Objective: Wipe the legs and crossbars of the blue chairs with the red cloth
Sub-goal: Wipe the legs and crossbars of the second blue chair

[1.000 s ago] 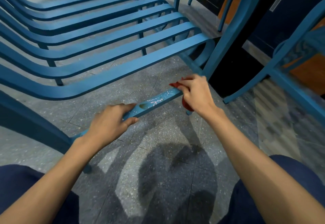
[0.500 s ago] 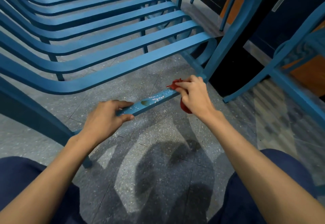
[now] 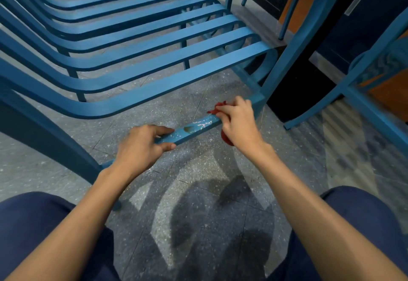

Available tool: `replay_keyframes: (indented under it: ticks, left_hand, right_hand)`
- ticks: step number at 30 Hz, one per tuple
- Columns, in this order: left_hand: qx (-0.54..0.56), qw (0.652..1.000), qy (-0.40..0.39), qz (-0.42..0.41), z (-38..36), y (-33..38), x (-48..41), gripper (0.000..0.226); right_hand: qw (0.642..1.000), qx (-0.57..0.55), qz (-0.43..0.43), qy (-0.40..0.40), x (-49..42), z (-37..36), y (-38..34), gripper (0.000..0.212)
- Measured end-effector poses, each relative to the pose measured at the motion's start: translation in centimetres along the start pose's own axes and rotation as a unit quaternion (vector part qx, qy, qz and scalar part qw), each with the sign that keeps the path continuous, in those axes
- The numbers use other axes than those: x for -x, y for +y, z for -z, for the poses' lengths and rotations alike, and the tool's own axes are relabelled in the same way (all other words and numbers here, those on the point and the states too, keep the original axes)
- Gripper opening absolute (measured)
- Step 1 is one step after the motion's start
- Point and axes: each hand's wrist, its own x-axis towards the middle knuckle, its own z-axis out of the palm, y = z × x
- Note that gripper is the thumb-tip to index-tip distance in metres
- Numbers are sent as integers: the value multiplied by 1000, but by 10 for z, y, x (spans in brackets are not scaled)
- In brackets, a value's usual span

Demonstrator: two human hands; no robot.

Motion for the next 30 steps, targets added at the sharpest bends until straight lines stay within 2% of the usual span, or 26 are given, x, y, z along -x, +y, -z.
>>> replay_keyframes:
  ticks: [4,8,11,14,18,20,23,27,30]
  left_hand:
    - [5,1000,-1,7,1,1,0,43]
    - [12,1000,-4,9,1,2,-1,44]
    - [12,1000,-7,15,1,2,-1,44]
    - [12,1000,-11,20,2,3,-2,45]
    - [6,1000,-15,21,2,2,-3,45]
    - [4,1000,-15,21,3,3,-2,44]
    - [-1,1000,-13,18,3,4,-2,44]
    - [-1,1000,-13,15,4,3,-1,44]
    - [4,1000,-18,20,4,4,-2,45]
  right_hand:
    - [999,-40,-17,23,-4,22,22,21]
    - [994,18,-101,46,-33,23,39,22]
    - [987,67,-140,40,-41,9,25,25]
    - [993,54,-108,14,-28,-3,0,25]
    - [1000,7,8,-22,3,-3,-13,25]
    - [999,-15,23,-22,8,7,-9,24]
    - [999,16,-20,-31,-8,18,10,22]
    - [992,65,-105,5,-35,18,21,21]
    - [989,92,-119,7,-34,6,3,20]
